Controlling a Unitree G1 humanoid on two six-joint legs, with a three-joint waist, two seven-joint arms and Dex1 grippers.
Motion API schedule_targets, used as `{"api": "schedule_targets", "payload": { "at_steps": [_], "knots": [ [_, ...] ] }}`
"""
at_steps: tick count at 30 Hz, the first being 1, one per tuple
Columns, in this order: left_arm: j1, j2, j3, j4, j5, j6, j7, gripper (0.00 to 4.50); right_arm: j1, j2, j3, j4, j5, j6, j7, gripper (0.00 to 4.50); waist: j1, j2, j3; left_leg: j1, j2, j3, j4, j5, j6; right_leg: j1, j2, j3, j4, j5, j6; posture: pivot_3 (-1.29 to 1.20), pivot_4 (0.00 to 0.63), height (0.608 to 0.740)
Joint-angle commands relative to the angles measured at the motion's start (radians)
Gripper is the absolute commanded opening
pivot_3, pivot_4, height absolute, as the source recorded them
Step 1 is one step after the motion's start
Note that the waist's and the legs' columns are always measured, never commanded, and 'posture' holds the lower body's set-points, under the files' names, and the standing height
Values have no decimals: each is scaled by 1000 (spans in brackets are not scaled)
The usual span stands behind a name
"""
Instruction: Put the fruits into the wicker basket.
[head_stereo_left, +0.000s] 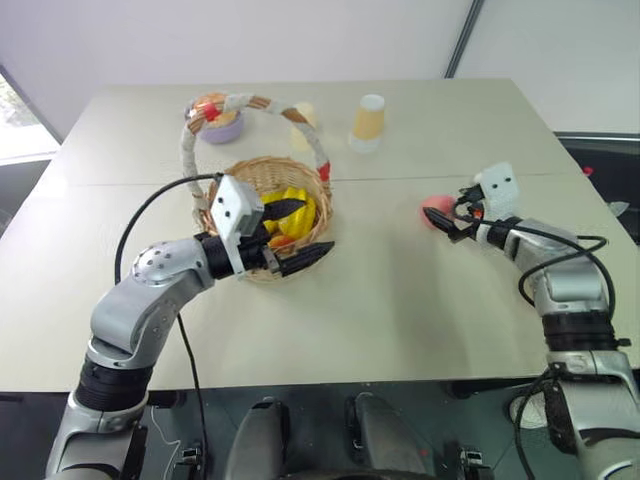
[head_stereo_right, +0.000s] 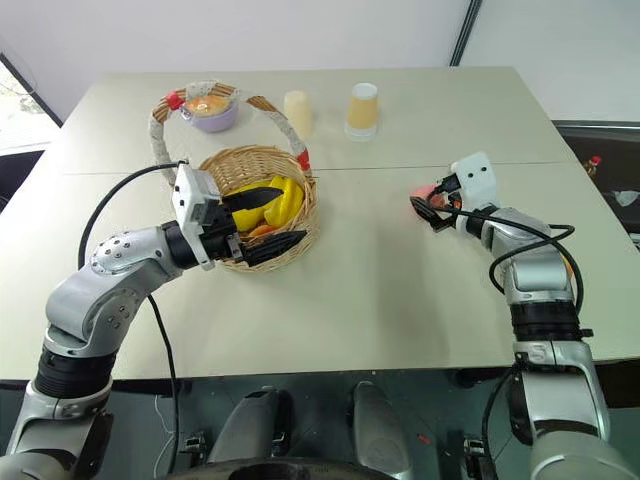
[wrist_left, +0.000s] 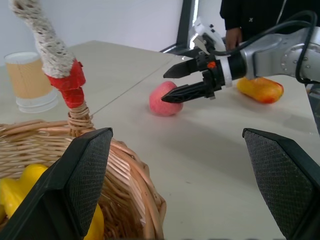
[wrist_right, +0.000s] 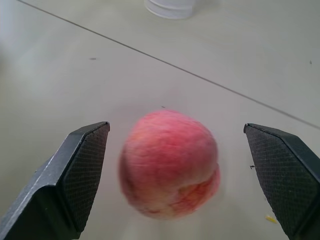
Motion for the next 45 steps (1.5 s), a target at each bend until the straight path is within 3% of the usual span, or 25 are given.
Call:
{"api": "schedule_targets", "payload": {
  "at_steps": [1,5,8,11,17,20,23,27,31,36,40,45],
  "knots": [
    [-2,-9,2,-30,-9,-14,1,4456,-45,17,-17,62,-5,-25,10,4500,1,0,0,0,0,0,0,0,0,0,0,0,0,0,0,0,150,740],
    [-1,-13,-5,-26,0,-17,-1,4456,-55,34,-12,89,-4,-26,27,4500,1,0,0,0,0,0,0,0,0,0,0,0,0,0,0,0,150,740],
    [-3,-15,-3,-24,0,-18,-1,4500,-61,42,-21,85,-6,-30,20,3684,1,0,0,0,0,0,0,0,0,0,0,0,0,0,0,0,150,740],
    [0,-11,5,-19,3,-22,-5,4500,-45,29,-11,44,-22,-47,24,2569,1,0,0,0,0,0,0,0,0,0,0,0,0,0,0,0,150,740],
    [72,58,137,5,-37,-31,-29,4500,76,-43,-1,-330,25,-96,177,2569,-1,1,1,-1,0,-1,-1,0,0,-1,0,0,0,0,0,0,150,740],
    [145,125,240,28,-66,-43,-85,4500,133,-68,12,-578,137,-49,279,2569,-1,1,1,0,2,-1,-1,0,0,-1,0,0,-1,0,0,0,150,740],
    [216,212,351,101,-48,-73,-129,4500,71,24,107,-766,241,58,270,2569,-20,2,1,1,7,-1,-2,0,0,-1,1,0,0,0,0,0,150,740],
    [235,233,387,114,-52,-96,-137,4500,-27,151,264,-745,136,110,169,2569,-17,1,1,1,10,-2,-1,0,0,-1,3,-2,0,0,-1,0,150,740],
    [258,233,415,88,-59,-99,-118,4500,-144,326,357,-591,31,154,18,2569,-17,1,1,0,8,-1,-1,1,-1,-2,1,-2,0,0,-1,0,150,740],
    [285,221,430,34,-81,-88,-88,4500,-185,381,391,-505,-19,138,14,2569,-3,1,1,-4,6,-1,-2,0,-1,-6,-2,-1,0,0,-1,0,150,740],
    [296,216,432,4,-99,-79,-67,4500,-194,395,381,-493,-18,131,28,4258,0,1,1,-12,5,-1,-1,1,-2,-15,-3,-1,0,1,-1,0,150,740],
    [281,230,430,-25,-150,-58,-77,4500,-124,302,287,-674,81,59,156,4391,5,1,1,-15,6,-1,-1,1,-2,-17,-2,-2,1,1,-1,0,150,740]
  ]
}}
